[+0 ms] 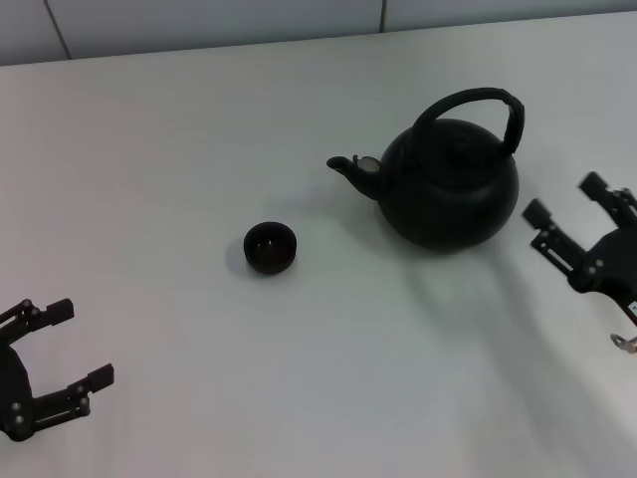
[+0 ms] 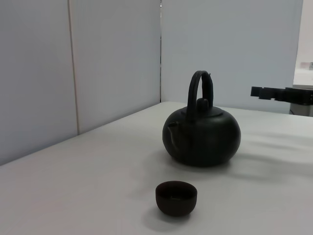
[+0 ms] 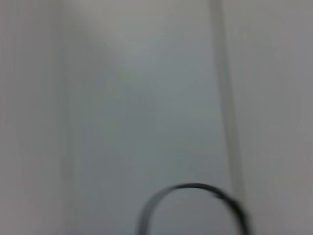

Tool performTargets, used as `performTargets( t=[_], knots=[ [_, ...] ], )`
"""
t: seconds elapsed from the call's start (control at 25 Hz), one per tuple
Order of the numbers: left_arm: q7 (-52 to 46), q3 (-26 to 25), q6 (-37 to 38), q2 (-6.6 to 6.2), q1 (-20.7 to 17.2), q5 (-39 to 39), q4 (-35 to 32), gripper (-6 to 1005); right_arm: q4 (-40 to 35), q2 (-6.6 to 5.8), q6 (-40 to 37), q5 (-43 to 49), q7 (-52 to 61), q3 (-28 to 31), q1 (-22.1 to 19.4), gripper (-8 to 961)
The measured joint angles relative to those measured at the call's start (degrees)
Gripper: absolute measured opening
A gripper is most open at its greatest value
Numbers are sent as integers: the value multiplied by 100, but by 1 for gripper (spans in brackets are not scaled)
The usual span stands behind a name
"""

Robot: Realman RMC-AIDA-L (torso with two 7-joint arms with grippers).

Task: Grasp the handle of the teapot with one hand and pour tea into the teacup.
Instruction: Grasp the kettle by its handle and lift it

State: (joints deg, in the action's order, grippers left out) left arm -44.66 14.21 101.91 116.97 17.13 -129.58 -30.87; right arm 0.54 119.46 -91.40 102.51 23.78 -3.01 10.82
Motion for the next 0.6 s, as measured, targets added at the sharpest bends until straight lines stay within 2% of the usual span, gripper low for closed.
performTargets(
  t=[0.08,0.16,0.6],
  knots=[
    [-21,1,7,-6,-9,-3,0,862,430,3,227,-3,-502,492,-67,817],
    [-41,3,12,-7,-14,-5,0,862,722,4,379,-6,-897,712,-97,816],
    [-34,3,4,23,-17,0,-4,862,867,-7,544,-12,-1127,1049,95,816]
  ],
)
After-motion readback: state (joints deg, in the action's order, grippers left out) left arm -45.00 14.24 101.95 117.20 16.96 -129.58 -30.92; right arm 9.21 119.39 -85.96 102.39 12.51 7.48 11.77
